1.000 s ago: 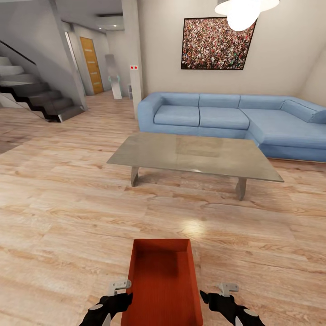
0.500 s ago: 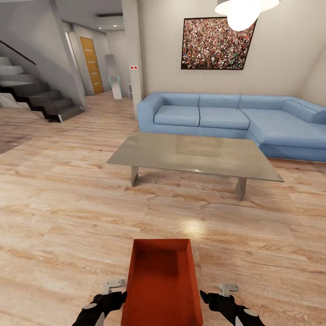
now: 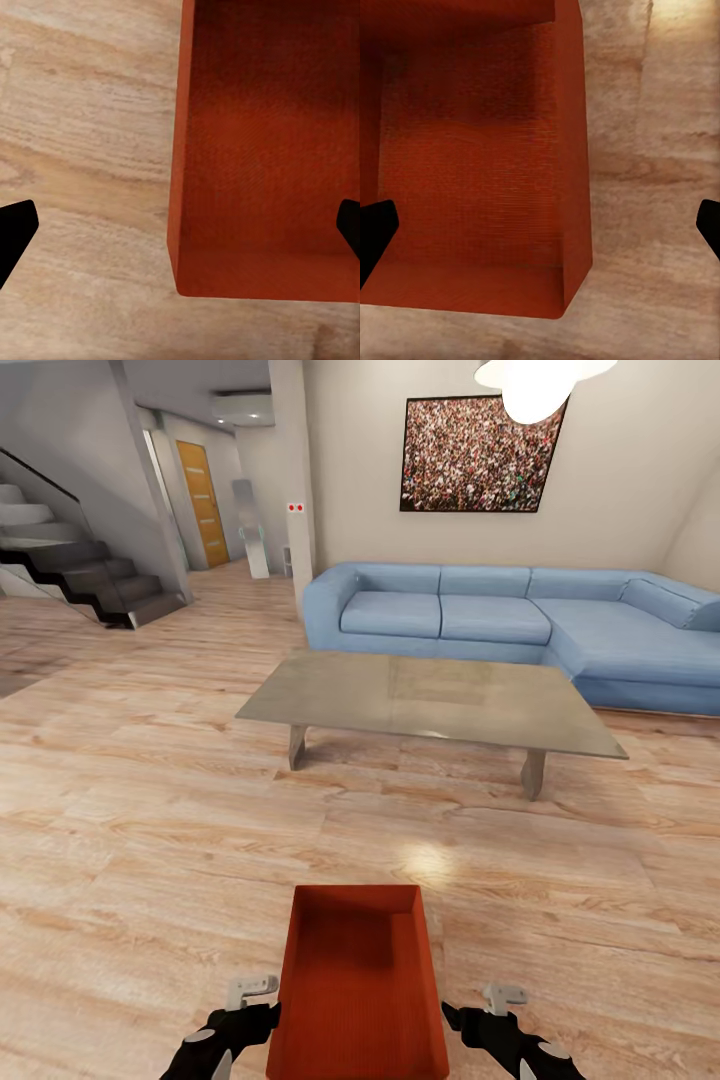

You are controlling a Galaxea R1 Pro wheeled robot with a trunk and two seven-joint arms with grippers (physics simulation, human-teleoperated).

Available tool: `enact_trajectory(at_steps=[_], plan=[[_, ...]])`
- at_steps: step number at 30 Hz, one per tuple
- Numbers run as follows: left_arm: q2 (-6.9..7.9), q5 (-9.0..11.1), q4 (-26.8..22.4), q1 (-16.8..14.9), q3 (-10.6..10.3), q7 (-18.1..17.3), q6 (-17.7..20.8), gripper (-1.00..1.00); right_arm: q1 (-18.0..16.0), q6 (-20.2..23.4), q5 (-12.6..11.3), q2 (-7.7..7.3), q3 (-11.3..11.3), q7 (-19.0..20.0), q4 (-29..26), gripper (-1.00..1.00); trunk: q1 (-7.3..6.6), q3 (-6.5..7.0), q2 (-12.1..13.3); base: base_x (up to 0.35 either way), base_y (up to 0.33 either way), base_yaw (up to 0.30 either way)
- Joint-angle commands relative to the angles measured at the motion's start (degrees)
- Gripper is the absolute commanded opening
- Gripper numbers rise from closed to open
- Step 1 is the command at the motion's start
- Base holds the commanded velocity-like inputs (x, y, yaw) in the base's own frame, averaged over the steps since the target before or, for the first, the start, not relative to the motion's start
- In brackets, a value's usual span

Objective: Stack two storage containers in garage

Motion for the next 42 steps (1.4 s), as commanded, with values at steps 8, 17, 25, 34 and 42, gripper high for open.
enact_trajectory(at_steps=[8,17,25,34,42], plan=[[-0.12,0.47,-0.10,0.02,0.06,0.04,0.53,1.00,-0.04,-0.21,0.48,0.03,-0.46,0.39,0.05,1.00,0.65,-0.58,-1.22,0.000,0.000,0.000],[-0.20,0.47,-0.10,0.00,0.06,0.04,0.60,1.00,-0.04,-0.22,0.48,0.05,-0.46,0.39,0.06,1.00,2.63,-2.20,-4.83,0.000,0.000,0.000],[-0.28,0.44,-0.06,0.00,0.06,-0.01,0.67,1.00,-0.04,-0.22,0.59,0.09,-0.40,0.39,0.06,1.00,4.39,-3.63,-8.04,0.000,0.000,0.000],[-0.28,0.47,-0.02,0.00,0.06,-0.05,0.69,1.00,-0.04,-0.26,2.96,0.12,2.46,0.39,0.06,1.00,6.36,-5.25,-11.65,0.000,0.000,0.000],[-0.29,0.52,-0.02,0.00,0.06,-0.05,0.65,1.00,-0.04,-0.31,3.03,0.12,2.61,0.39,0.06,1.00,8.12,-6.69,-14.86,0.000,0.000,0.000]])
